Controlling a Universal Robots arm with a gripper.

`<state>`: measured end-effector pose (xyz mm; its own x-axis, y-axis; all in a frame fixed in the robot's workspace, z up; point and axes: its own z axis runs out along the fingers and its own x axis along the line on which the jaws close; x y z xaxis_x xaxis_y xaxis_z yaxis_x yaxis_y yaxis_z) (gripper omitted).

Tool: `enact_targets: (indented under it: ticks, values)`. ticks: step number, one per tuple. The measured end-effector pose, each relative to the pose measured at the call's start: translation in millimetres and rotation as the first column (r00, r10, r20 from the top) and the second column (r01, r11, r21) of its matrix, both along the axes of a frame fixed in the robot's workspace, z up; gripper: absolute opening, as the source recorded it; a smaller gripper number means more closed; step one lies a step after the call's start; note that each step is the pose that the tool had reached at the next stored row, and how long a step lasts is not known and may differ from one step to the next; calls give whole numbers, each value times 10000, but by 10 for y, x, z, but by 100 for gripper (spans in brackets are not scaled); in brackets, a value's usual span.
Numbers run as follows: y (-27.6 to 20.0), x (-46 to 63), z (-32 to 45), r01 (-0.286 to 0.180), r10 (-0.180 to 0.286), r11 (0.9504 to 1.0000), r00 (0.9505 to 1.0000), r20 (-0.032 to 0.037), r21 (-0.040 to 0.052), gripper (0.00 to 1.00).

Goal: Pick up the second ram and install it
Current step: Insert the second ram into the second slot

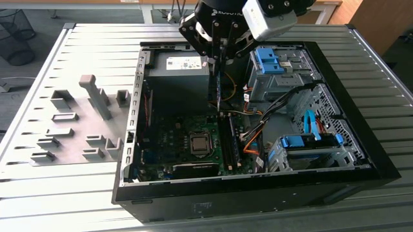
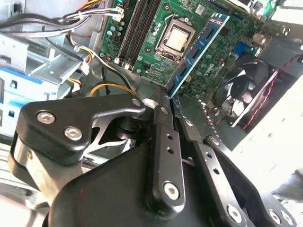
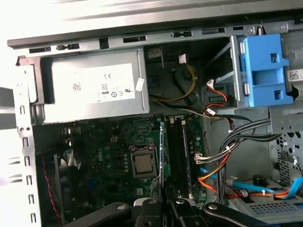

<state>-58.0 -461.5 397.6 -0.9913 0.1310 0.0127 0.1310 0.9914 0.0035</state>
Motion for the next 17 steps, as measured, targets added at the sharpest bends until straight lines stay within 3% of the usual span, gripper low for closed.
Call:
enact_targets:
  ticks: [3, 10, 17]
  values:
    - [-1, 0, -11, 124, -124, 9999, 9999, 1, 2, 14]
    - [-4, 0, -72, -904, 904, 9959, 9959, 1, 2, 14]
    - [-5, 13, -94, -919, 919, 9958, 9958, 0, -1, 14]
